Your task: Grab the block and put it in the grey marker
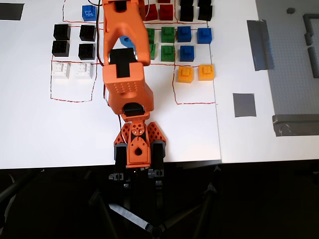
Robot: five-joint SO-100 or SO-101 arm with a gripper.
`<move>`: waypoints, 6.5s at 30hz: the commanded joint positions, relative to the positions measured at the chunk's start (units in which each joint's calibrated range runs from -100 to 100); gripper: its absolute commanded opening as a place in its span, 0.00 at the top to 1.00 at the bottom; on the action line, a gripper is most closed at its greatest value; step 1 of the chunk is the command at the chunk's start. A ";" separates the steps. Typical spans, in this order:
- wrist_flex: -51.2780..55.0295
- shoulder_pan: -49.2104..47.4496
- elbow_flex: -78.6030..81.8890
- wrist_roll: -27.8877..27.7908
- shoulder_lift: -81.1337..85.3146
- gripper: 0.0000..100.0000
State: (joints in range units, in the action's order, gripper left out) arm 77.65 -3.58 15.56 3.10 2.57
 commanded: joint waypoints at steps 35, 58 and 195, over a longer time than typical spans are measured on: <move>6.27 -19.05 -14.15 6.45 9.18 1.00; 0.56 -32.52 -17.60 11.28 4.34 0.93; 14.76 36.36 2.64 -20.42 17.98 1.00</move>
State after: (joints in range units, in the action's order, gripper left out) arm 91.03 25.79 22.75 -14.48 16.94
